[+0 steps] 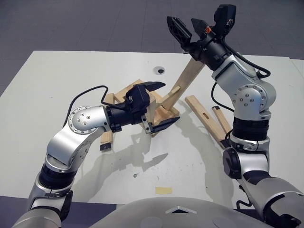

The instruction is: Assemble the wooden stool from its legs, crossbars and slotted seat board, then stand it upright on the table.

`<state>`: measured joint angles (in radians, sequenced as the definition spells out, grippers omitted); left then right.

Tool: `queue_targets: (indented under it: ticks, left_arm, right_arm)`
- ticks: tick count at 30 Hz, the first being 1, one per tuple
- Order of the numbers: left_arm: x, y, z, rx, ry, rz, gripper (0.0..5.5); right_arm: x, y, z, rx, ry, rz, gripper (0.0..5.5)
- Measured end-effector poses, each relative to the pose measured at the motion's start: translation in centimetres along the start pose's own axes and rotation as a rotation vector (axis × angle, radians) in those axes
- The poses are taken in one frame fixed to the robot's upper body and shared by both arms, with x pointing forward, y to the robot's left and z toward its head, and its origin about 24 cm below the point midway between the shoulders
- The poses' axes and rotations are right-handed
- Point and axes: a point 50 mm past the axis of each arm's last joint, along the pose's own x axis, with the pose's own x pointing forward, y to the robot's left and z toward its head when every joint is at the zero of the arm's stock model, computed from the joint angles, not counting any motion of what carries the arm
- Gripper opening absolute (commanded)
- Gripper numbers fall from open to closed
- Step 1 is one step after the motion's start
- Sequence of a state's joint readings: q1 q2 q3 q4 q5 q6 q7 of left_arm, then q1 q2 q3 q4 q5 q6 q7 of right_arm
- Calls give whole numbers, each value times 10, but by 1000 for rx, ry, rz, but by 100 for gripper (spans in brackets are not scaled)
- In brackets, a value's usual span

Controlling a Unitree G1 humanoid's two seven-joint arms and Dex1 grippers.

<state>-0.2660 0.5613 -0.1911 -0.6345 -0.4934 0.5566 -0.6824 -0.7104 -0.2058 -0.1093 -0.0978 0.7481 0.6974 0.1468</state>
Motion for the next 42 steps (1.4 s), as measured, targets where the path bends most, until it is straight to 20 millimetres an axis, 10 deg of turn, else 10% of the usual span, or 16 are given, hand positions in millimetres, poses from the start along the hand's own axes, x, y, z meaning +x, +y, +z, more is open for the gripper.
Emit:
queue_targets:
  ticks: [8, 14, 16, 19, 21, 33, 42]
  left_arm:
    - [0, 2, 0, 1, 2, 4, 538]
    - [-3, 7, -1, -2, 9, 23, 538]
    - [-3, 7, -1, -2, 8, 24, 538]
    - [-2, 7, -2, -7, 9, 23, 538]
    - [-3, 7, -3, 3, 19, 32, 538]
    - [0, 5, -2, -8, -4, 52, 538]
    - [-26, 42, 64, -31, -331, 295, 538]
  right_arm:
    - [-8, -12, 10, 98, -105, -41, 540]
    - [-14, -5, 103, 154, -491, -5, 540]
    - [-7, 0, 85, 156, -411, 5, 540]
    - [-3, -6, -1, 89, -62, -61, 540]
    - [-5, -4, -6, 25, -32, -62, 540]
    - [-7, -18, 5, 168, -141, -115, 540]
    - [-43, -51, 89, 115, -498, -258, 540]
